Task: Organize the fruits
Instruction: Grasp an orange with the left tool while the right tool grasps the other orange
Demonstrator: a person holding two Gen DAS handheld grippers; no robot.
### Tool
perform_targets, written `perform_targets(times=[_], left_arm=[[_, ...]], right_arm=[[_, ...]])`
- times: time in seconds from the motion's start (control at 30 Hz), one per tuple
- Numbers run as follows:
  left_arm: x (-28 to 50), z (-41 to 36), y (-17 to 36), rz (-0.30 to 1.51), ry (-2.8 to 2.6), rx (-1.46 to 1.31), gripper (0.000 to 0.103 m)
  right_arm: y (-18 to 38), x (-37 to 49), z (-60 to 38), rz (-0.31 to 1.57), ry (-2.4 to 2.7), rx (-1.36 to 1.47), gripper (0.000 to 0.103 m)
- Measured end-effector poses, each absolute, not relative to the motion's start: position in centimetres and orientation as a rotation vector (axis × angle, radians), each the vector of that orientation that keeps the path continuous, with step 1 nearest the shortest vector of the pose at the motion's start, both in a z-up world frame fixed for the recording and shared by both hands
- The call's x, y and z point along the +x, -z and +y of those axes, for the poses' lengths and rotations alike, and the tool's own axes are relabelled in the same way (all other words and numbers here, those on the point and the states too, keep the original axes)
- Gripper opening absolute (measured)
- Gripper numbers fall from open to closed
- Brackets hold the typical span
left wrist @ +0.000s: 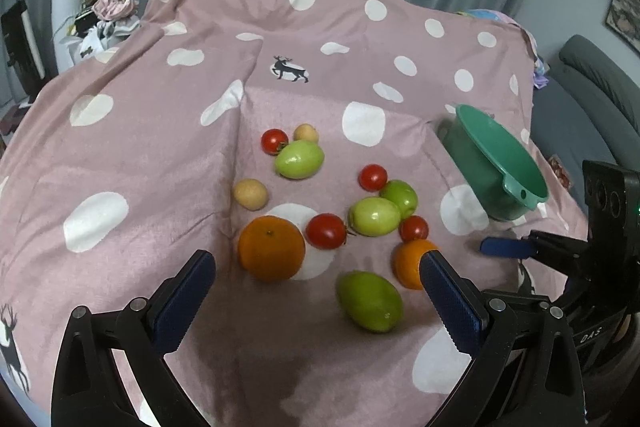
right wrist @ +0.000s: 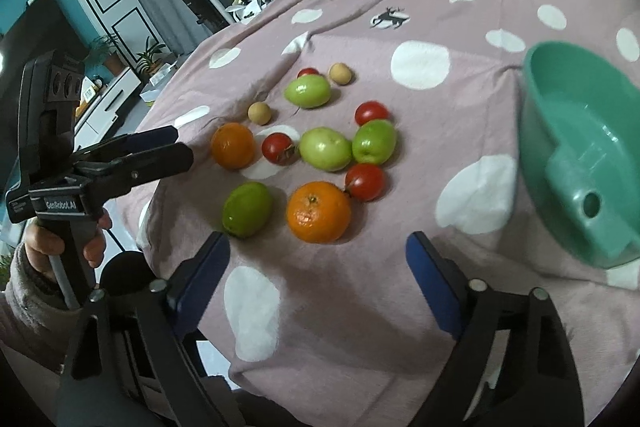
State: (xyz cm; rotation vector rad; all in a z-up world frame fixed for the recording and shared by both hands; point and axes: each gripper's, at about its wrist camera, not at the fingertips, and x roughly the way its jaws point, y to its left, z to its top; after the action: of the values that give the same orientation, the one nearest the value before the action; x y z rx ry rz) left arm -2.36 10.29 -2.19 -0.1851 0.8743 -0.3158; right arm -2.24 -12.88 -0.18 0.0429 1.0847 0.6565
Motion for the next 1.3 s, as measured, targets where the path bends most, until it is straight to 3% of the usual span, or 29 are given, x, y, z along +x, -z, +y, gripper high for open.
perform_targets(times=[0.1, 0.2, 0.33, 0.47, 0.6, 0.9, 0.97, 1.3], left_arm=[[-1.8, 10.1, 2.5, 0.879, 0.309, -0.161, 0.099], [-1.1, 9.8, 2.8, 0.888, 0.313, -0.136, 0.084], [-0.1, 9.3, 3.6, 0.914, 0.295, -0.091, 0.083], [0.7, 9.0, 4.5, 0.944, 0.279, -0.045, 0.073], [1.3, 8.9, 5.4, 0.973, 0.263, -0.013, 0.072], [2.2, 8.1, 6.1, 0.994, 0.249, 0.048, 0.058], [2.4, 8.0, 6.5, 1.009, 0.236, 0.069, 0.05], [3.1, 8.2, 6.6, 1.014, 0.242, 0.043, 0.048]], right_arm=[[0.7, -1.9, -12.9, 1.095, -0.664, 0.064, 0.08], [1.0, -1.6, -12.9, 1.102, -0.665, 0.083, 0.077], [1.5, -1.2, -12.7, 1.108, -0.67, 0.104, 0.073], [2.0, -0.6, -12.3, 1.124, -0.683, 0.107, 0.066], [2.3, -0.2, -11.9, 1.131, -0.69, 0.106, 0.063], [2.9, 0.2, -11.3, 1.137, -0.695, 0.094, 0.049], [3.0, 0.2, -11.5, 1.141, -0.693, 0.097, 0.047], [3.6, 0.6, -11.0, 1.153, -0.692, 0.103, 0.044]])
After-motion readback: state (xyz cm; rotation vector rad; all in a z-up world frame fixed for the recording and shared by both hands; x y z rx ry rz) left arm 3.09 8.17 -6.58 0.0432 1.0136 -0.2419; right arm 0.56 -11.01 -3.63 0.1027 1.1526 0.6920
